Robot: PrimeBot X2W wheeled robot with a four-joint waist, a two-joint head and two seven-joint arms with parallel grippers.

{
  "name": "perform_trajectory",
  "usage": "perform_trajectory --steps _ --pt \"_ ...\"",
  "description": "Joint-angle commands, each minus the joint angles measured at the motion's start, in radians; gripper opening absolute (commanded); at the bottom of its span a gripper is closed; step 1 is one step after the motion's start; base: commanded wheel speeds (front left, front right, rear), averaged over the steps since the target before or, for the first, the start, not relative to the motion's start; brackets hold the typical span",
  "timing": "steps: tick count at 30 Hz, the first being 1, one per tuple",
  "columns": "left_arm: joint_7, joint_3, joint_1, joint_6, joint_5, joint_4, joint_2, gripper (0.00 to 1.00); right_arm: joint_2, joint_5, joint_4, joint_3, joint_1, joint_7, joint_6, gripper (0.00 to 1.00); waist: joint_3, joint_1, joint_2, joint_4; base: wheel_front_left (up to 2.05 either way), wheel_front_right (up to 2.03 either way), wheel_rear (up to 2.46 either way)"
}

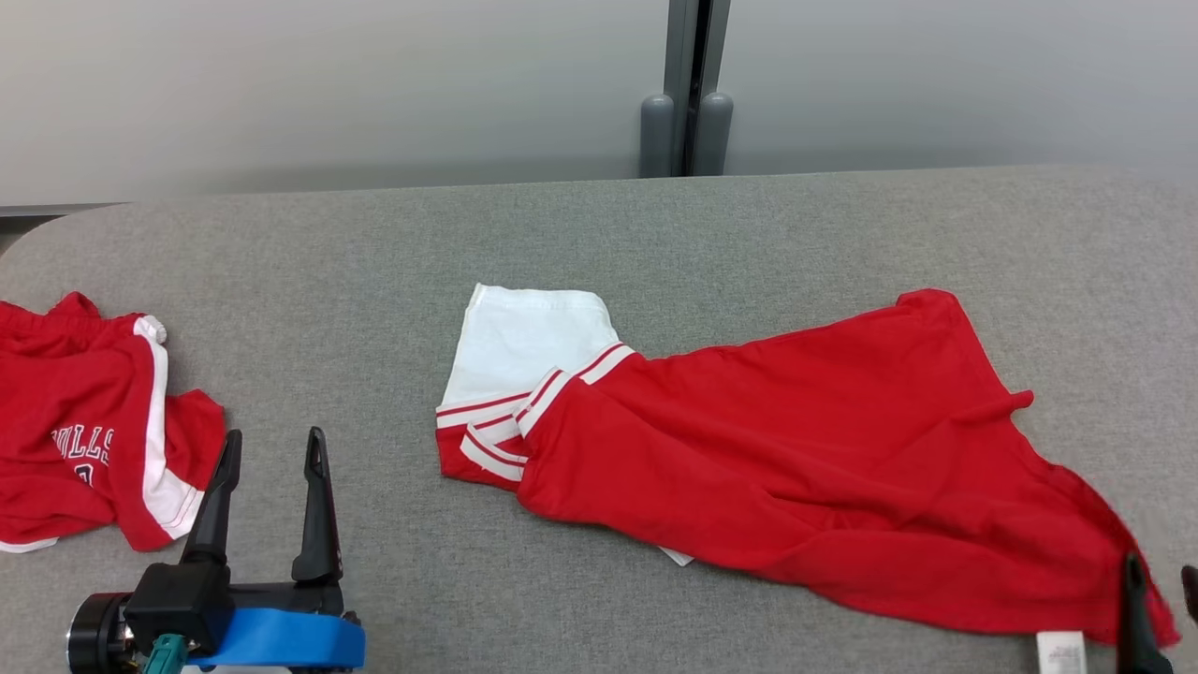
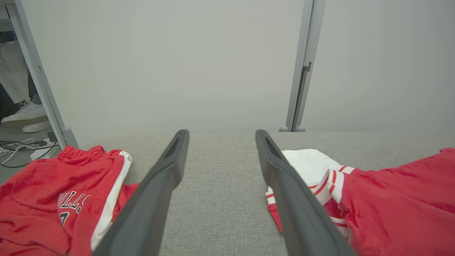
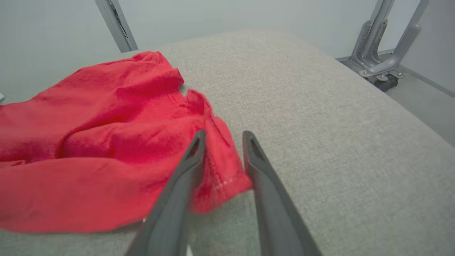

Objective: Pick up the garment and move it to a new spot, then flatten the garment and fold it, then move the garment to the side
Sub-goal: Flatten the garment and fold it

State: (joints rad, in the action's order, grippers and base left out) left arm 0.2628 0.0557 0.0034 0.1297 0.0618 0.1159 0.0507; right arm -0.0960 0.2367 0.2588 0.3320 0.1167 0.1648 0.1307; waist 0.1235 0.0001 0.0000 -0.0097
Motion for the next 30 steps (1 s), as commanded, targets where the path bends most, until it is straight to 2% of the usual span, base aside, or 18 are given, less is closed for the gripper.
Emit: perform_trajectory --steps 1,7,15,23,30 --pt "0.003 -0.001 -0.013 0.001 0.004 0.001 0.000 1.00 0.004 -0.013 -0.017 0.003 -0.013 0.015 0.000 1.00 0.001 -0.0001 0.0000 0.001 0.00 0.00 0.00" --pt "0.003 -0.012 -0.020 0.001 -0.004 0.004 0.000 1.00 0.030 -0.081 -0.135 -0.018 -0.059 0.085 0.000 1.00 0.002 -0.0001 0.0000 0.010 0.00 0.00 0.00" --pt "0.003 -0.019 -0.018 0.001 -0.008 0.010 0.000 1.00 0.044 -0.090 -0.227 -0.205 -0.132 0.101 0.000 1.00 0.003 -0.0001 0.0000 0.022 0.00 0.00 0.00" --pt "0.003 -0.041 -0.024 0.001 -0.008 0.017 0.000 1.00 0.046 -0.056 -0.168 -0.390 -0.160 0.101 0.000 1.00 0.008 -0.0001 0.0000 0.036 0.00 0.00 0.00" --pt "0.003 -0.060 -0.031 0.001 -0.001 0.022 0.000 1.00 0.045 -0.046 -0.136 -0.426 -0.169 0.101 0.000 1.00 0.016 -0.0001 0.0000 0.038 0.00 0.00 0.00"
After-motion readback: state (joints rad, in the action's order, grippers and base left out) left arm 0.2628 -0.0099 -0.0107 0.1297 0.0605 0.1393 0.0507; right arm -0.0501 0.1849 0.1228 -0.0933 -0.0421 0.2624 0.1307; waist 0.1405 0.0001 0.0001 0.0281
